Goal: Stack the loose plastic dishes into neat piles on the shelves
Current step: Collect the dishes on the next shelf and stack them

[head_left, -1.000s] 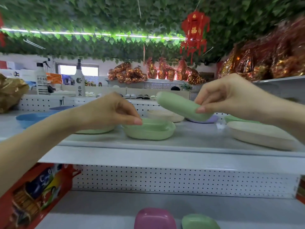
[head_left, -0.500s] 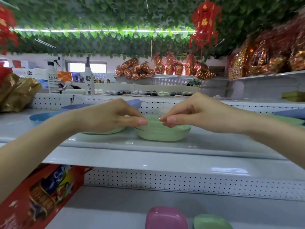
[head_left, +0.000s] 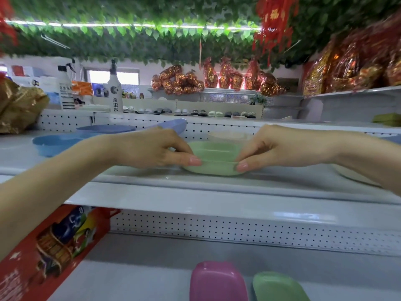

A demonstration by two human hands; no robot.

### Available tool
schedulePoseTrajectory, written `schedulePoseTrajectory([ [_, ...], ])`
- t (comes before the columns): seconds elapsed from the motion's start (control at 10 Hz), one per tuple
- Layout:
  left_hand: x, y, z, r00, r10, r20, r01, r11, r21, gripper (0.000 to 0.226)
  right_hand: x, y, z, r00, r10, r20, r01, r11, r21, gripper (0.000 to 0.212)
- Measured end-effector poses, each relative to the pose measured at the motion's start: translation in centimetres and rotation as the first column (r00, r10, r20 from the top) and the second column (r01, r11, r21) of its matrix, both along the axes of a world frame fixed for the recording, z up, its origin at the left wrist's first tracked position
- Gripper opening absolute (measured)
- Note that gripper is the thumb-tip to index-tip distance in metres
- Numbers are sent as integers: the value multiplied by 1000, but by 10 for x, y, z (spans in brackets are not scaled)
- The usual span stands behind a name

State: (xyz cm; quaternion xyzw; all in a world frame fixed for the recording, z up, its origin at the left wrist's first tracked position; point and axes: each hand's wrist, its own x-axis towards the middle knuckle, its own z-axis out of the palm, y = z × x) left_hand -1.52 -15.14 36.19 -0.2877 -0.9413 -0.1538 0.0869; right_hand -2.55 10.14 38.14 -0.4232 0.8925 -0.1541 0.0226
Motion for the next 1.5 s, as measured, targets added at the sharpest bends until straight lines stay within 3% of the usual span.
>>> schedulePoseTrajectory([
  [0.1,11,3,8,997,-83,-7,84,994,68,84,1,-4,8,999,-32,22,29,995,92,12],
  [0.2,23,-7,18,996,-88,-11,89,981,175,55,6,-12,19,996,-87,-11,88,981,172,39],
  [0.3,17,-40,22,994,-50,-99,76,959,274,39,5,-24,25,991,-120,-53,125,987,105,57],
  [0.4,17,-77,22,993,75,-94,-50,969,243,53,-3,-40,31,986,-147,-81,145,989,-35,49],
  [0.5,26,-95,14,994,107,-8,-103,974,200,52,-18,-63,36,979,-158,-127,146,984,-98,33],
  [0.6,35,-103,8,995,93,35,-97,981,167,56,-36,-91,36,969,-155,-192,142,986,-83,34],
  [0.7,35,-106,1,996,80,-50,-72,987,144,27,-62,-116,35,962,-160,-221,150,987,-60,37],
  [0.8,34,-115,-4,989,85,-119,-57,972,226,9,-89,-135,37,954,-168,-247,171,985,-10,36],
  [1.0,34,-136,-9,986,89,-141,-31,930,366,12,-132,-151,37,951,-200,-237,227,969,96,23],
  [1.1,32,-143,-13,984,104,-142,-31,897,441,8,-141,-156,35,938,-199,-282,247,958,147,11],
  [1.2,30,-145,-17,978,119,-169,-25,881,472,10,-140,-161,36,918,-192,-347,253,958,139,11],
  [1.4,28,-145,-18,976,159,-148,-70,875,480,13,-101,-146,58,852,-191,-487,210,978,-16,5],
  [1.5,29,-143,-18,974,167,-154,-99,923,370,17,-69,-120,71,873,-213,-439,168,976,-138,7],
])
